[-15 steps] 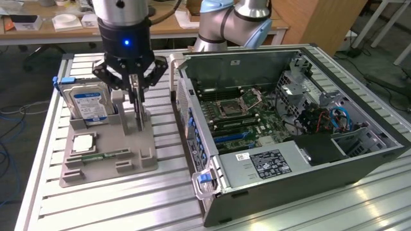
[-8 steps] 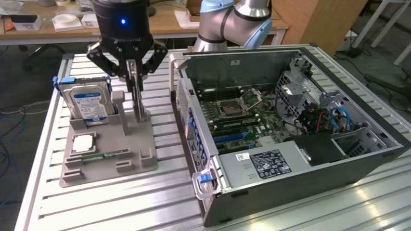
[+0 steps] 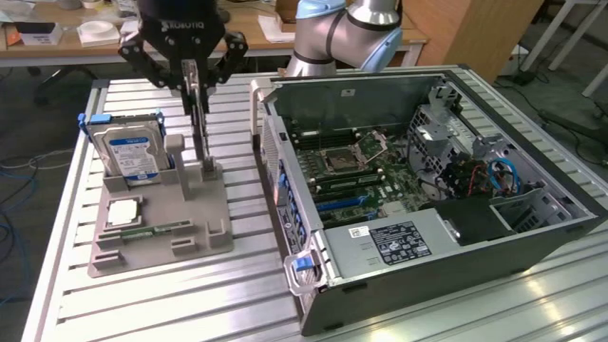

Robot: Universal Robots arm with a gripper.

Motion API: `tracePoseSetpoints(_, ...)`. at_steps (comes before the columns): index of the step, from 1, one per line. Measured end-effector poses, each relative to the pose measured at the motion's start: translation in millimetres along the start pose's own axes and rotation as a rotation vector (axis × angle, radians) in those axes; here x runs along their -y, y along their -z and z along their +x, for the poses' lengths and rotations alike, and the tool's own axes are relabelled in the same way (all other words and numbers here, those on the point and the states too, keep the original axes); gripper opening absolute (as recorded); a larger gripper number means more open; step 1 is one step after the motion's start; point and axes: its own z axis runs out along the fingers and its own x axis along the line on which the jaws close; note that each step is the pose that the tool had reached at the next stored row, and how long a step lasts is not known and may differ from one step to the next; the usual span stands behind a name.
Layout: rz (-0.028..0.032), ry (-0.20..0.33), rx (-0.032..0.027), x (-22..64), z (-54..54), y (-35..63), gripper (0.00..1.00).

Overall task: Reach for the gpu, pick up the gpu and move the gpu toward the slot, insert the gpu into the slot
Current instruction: 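Pick up the gpu and move the gpu toward the slot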

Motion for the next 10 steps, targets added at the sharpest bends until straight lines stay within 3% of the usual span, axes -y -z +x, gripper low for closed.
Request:
tracePoseSetpoints(3,-0.0001,0.000,0.0001,-0.3,-1.6,10.6,0.26)
tracePoseSetpoints(10,-0.0012,0.000,0.0000,-0.4,-28.4,12.0,0.26)
